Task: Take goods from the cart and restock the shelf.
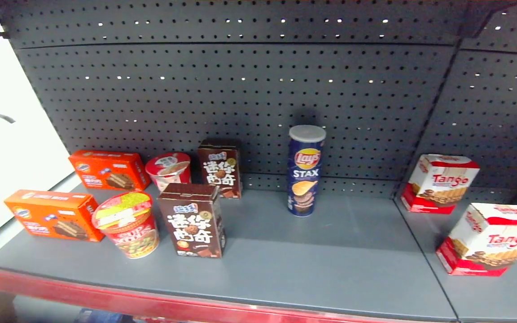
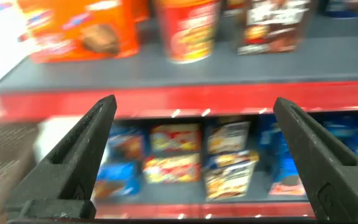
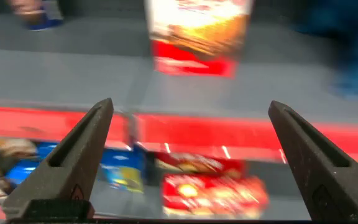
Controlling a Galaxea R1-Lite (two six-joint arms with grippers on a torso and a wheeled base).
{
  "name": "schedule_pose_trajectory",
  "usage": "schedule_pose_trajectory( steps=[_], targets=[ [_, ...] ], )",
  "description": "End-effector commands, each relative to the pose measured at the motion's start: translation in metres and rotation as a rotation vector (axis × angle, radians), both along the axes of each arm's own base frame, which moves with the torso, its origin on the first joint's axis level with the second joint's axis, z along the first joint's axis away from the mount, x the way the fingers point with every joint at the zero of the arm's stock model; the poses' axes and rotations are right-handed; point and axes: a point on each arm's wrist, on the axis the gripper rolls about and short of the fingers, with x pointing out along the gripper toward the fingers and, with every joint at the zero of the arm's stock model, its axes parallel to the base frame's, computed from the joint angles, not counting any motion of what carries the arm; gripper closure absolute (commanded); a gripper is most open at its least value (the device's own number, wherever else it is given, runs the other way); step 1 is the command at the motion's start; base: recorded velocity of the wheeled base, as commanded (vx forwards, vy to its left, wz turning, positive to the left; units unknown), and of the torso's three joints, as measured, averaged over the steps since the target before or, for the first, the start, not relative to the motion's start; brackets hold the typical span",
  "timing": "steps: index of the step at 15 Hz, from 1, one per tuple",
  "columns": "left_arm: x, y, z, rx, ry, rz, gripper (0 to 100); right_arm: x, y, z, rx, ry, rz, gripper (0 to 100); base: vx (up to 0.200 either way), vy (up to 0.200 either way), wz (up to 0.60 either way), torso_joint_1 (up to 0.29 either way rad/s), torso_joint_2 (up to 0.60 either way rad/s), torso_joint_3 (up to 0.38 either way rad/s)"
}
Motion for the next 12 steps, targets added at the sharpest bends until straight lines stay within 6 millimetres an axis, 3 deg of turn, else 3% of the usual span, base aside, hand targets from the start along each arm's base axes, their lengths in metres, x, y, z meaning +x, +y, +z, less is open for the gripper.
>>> schedule_pose_trajectory(
  steps=[1, 12],
  targets=[
    [0.0001, 0.0, 0.0001, 0.0, 0.0, 0.0, 0, 0.0001, 0.0, 0.0, -0.001, 0.002, 0.0, 0, 0.0, 0.0, 0.6, 0.017, 0.0, 0.002],
    [0.0001, 0.0, -0.0001, 0.0, 0.002, 0.0, 0, 0.0001, 0.0, 0.0, -0.001, 0.002, 0.0, 0, 0.0, 0.0, 0.6, 0.002, 0.0, 0.002]
  ],
)
